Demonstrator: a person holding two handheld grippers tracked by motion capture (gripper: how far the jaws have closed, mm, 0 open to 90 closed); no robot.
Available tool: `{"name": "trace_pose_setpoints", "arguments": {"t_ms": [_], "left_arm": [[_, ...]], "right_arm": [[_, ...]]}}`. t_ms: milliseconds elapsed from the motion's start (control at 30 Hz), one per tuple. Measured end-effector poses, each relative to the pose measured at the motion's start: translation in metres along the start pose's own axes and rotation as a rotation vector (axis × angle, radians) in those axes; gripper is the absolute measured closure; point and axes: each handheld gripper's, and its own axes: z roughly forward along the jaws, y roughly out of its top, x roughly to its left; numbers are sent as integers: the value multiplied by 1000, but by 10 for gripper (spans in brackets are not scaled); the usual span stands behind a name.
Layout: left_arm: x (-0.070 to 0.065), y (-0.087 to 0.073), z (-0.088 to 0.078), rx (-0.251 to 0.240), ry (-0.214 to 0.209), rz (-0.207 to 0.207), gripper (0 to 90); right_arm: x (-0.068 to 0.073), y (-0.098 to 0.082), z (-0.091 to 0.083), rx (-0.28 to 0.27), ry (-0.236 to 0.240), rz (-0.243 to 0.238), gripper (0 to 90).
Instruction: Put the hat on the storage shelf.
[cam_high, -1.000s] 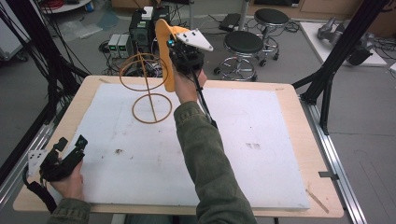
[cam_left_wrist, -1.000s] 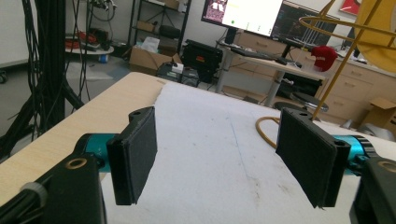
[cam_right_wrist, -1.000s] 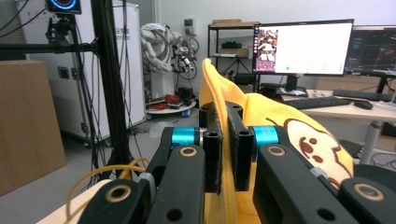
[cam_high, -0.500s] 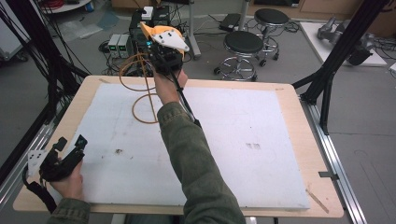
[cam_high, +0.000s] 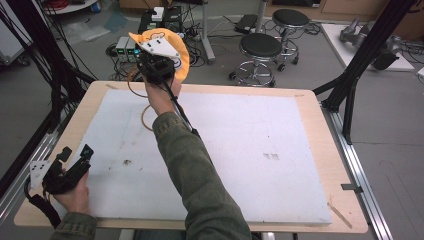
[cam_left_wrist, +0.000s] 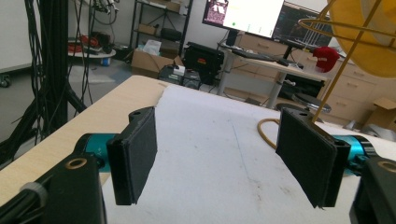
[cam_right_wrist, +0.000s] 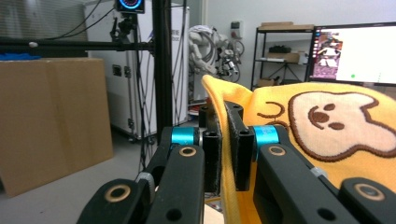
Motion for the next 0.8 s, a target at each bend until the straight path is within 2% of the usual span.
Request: {"name": "trace_pose_setpoints", "arguments": {"t_ms": [133, 200, 300, 367, 567, 667, 800], "left_arm": [[0, 0, 1, -1, 4, -2, 293], [0, 0, 1, 0, 3, -2, 293], [-1, 0, 0, -4, 4, 2, 293], [-2, 0, 0, -7, 2, 3, 293], [-1, 1, -2, -9, 6, 2, 293], [0, 1, -2, -9, 9, -1, 292], [-1, 0, -1, -9, 9, 0, 293]], "right_arm": [[7, -4, 5, 3, 16, -15, 859], [11, -6, 7, 8, 16, -41, 857], [22, -10, 10, 23, 27, -109, 851], [30, -13, 12, 29, 41, -130, 847], [46, -24, 19, 47, 61, -137, 833], [51, -30, 22, 52, 60, -157, 831], [55, -38, 26, 66, 68, -151, 831]]}}
